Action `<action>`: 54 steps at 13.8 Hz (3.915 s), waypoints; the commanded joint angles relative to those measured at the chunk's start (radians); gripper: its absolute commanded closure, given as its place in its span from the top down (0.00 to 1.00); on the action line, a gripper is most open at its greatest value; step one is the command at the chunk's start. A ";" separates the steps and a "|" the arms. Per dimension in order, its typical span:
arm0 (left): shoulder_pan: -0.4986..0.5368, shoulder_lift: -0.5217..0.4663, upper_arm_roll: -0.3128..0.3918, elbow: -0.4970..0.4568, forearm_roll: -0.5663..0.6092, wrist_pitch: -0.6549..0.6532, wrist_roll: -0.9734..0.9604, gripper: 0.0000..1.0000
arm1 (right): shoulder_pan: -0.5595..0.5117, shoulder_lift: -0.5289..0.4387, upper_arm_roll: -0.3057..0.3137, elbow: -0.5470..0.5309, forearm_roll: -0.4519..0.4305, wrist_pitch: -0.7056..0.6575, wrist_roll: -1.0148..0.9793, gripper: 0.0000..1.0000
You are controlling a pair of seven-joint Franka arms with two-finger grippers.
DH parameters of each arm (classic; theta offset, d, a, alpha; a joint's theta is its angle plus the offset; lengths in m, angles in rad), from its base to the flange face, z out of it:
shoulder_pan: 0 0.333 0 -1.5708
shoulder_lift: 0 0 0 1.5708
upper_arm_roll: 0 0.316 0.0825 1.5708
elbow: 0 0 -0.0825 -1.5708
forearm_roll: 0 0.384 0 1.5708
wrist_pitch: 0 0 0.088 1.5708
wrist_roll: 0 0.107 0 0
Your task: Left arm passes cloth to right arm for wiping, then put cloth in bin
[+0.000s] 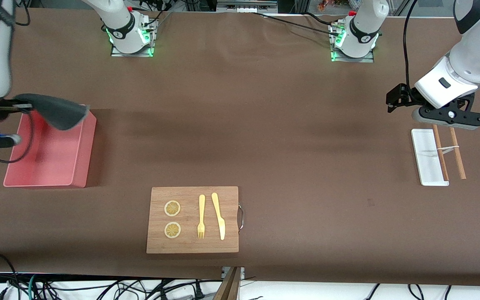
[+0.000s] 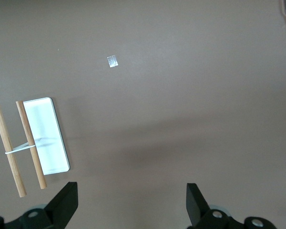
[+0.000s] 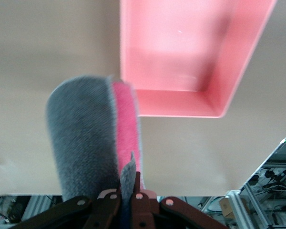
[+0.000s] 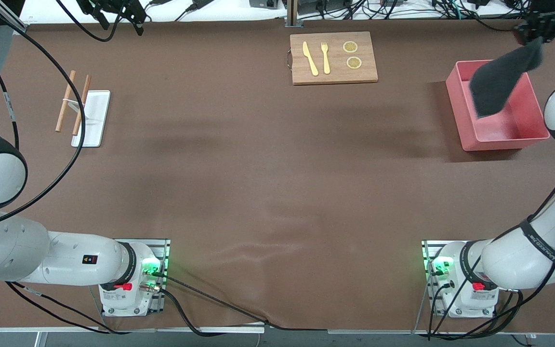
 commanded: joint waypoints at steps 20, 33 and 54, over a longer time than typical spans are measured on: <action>-0.005 -0.010 0.000 0.005 -0.008 -0.018 0.002 1.00 | -0.143 0.191 -0.013 -0.330 0.042 0.650 -0.130 0.00; -0.005 -0.011 0.000 0.005 -0.009 -0.022 0.003 1.00 | -0.141 0.150 0.027 -0.295 0.122 0.679 -0.130 1.00; -0.005 -0.010 0.000 0.005 -0.009 -0.024 0.002 1.00 | -0.193 -0.344 0.373 -0.197 0.061 0.239 0.185 1.00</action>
